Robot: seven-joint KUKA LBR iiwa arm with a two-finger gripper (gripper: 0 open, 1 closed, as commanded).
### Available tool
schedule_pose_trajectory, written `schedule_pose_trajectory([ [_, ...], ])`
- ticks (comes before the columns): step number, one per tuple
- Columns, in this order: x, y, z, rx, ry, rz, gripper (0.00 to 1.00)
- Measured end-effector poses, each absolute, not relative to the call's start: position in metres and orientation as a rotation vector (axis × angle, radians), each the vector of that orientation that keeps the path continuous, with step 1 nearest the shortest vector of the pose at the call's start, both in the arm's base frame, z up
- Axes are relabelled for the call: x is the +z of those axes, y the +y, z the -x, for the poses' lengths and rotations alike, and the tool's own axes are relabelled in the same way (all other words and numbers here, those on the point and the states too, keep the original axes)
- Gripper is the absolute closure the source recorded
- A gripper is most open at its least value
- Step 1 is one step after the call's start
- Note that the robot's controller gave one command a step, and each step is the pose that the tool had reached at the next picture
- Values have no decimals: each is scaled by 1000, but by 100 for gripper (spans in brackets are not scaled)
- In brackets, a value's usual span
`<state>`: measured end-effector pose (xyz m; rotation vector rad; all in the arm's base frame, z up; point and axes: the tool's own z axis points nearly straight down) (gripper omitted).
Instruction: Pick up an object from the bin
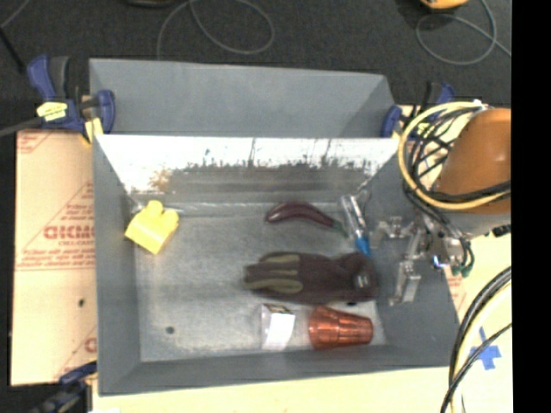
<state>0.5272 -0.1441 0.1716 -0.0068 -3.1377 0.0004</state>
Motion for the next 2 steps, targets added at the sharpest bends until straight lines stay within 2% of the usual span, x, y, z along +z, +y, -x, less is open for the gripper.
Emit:
schedule_pose_trajectory([
  [1,176,-144,-529,3,-3145,1,0],
  [2,160,-146,-532,4,-3151,72,0],
])
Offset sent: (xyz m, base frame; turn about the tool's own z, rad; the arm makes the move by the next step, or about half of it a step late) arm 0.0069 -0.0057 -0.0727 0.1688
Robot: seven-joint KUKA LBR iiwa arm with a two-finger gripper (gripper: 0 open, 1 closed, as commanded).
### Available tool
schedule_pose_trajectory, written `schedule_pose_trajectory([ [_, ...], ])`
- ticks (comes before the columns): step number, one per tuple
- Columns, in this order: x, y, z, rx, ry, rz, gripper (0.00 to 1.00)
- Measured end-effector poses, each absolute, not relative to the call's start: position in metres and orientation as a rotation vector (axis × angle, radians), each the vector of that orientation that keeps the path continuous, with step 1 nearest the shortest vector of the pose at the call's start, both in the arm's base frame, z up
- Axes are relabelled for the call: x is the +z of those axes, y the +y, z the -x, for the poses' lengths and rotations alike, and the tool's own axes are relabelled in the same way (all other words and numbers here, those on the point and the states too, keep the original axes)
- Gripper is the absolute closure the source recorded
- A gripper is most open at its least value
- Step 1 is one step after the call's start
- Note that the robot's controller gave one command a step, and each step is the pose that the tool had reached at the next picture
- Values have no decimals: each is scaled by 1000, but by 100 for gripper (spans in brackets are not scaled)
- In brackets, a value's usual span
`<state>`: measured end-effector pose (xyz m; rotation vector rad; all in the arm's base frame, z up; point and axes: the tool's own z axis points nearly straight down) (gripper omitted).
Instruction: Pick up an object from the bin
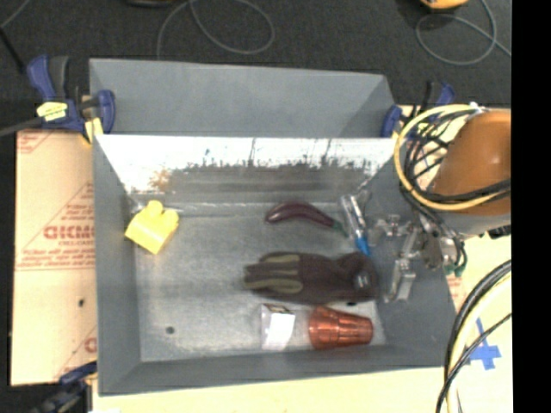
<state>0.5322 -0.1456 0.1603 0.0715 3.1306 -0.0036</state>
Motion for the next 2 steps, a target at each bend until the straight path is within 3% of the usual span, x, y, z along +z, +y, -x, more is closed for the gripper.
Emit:
schedule_pose_trajectory([
  [1,101,-148,-534,-5,3130,-121,0],
  [2,73,-124,-546,-4,3103,-351,100],
])
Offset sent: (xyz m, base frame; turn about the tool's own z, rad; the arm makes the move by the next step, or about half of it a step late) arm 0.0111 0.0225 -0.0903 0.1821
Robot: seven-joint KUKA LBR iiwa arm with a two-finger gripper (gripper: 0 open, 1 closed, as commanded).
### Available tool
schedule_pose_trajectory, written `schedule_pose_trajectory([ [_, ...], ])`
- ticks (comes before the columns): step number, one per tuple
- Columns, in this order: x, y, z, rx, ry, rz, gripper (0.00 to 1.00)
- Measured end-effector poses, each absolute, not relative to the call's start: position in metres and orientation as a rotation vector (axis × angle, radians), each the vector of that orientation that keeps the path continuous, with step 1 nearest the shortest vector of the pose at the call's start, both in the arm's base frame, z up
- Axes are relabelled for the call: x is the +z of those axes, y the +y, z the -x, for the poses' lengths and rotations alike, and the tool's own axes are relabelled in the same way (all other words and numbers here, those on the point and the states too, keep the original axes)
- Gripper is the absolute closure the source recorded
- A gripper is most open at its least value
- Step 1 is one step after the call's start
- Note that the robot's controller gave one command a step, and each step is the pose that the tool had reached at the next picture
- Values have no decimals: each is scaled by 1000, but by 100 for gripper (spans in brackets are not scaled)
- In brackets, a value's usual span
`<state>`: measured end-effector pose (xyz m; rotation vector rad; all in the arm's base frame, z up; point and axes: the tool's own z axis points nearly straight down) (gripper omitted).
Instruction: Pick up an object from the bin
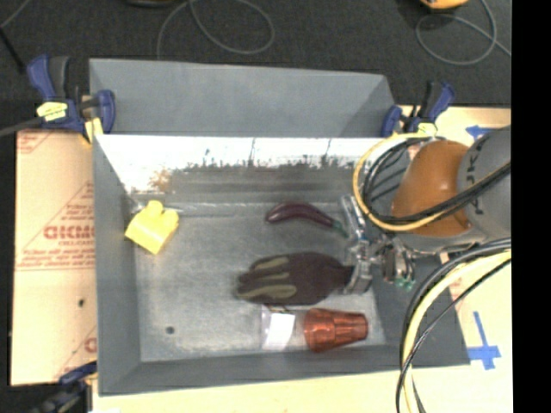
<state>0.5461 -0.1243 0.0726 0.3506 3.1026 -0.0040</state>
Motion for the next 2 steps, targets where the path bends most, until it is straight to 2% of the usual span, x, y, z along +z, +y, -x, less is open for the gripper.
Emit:
schedule_pose_trajectory([
  [1,73,-124,-546,-4,3103,-349,100],
  [2,244,-140,-544,-6,3080,-437,100],
])
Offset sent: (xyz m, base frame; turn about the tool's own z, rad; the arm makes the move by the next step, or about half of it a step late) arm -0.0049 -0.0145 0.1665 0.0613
